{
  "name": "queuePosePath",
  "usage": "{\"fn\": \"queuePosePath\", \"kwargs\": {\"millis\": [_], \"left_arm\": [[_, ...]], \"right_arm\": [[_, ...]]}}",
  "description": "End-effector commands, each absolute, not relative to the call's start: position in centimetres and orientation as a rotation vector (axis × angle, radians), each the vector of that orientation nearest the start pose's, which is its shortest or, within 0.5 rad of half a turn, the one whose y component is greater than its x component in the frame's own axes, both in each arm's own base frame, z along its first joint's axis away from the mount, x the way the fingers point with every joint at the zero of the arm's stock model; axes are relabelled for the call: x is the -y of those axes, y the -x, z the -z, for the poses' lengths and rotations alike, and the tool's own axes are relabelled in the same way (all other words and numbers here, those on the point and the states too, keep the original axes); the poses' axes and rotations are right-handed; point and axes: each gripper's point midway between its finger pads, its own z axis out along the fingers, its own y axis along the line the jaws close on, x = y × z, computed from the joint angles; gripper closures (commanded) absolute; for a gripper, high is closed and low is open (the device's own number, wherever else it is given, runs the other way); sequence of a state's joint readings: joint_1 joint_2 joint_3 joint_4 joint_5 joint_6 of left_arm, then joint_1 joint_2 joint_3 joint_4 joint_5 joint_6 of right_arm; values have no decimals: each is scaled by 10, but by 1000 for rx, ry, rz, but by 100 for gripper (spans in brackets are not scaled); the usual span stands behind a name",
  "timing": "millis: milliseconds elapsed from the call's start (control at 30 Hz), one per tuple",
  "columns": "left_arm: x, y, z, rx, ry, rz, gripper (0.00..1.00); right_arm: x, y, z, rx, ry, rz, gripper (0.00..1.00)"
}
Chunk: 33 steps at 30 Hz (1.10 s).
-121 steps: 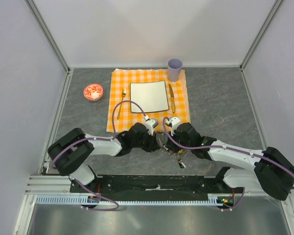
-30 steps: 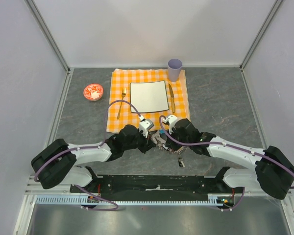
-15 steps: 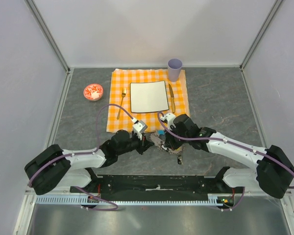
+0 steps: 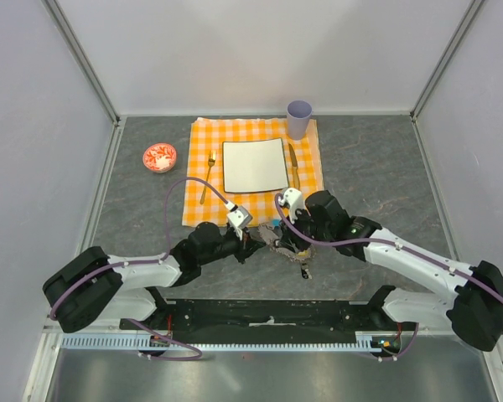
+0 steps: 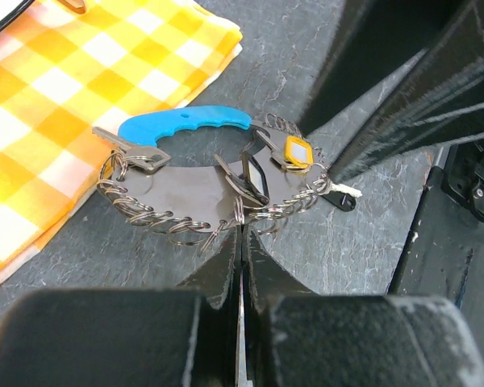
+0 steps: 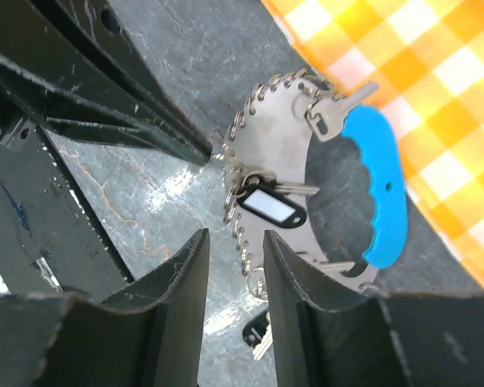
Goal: Put the keys on the keyring
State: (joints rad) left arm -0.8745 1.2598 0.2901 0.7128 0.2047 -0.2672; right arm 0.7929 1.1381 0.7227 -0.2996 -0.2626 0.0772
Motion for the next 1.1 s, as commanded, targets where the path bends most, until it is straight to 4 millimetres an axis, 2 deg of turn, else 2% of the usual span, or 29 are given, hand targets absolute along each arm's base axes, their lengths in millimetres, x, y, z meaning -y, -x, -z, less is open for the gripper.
{"fn": "queuePosePath", "kwargs": {"millis": [0, 200, 400, 533, 667, 733, 900, 1067], "left_arm": [[306, -195, -122, -1638, -776, 964, 98], [304, -191, -128, -1591, -784, 974, 98], [299, -189, -133, -1549, -744, 986, 98], [296, -190, -136, -1531, -724, 985, 98], [295, -190, -137, -1529, -714, 988, 98], [296, -189, -138, -1524, -714, 992, 98], [296, -190, -136, -1532, -714, 993, 98], [300, -189, -135, -1537, -716, 1014, 98]], "right_arm": [[-279, -207, -142, -2008, 1013, -791, 58], [-298, -211, -139, -1913, 1075, -879, 60], [-301, -215, -131, -1865, 1078, -928, 62], [-296, -213, -116, -1910, 1075, -924, 62], [-290, -216, -101, -2005, 993, -934, 63], [-290, -213, -98, -2020, 964, -967, 63], [-292, -195, -92, -2019, 1021, -1057, 62], [-292, -196, -85, -2046, 1013, -1062, 62]]}}
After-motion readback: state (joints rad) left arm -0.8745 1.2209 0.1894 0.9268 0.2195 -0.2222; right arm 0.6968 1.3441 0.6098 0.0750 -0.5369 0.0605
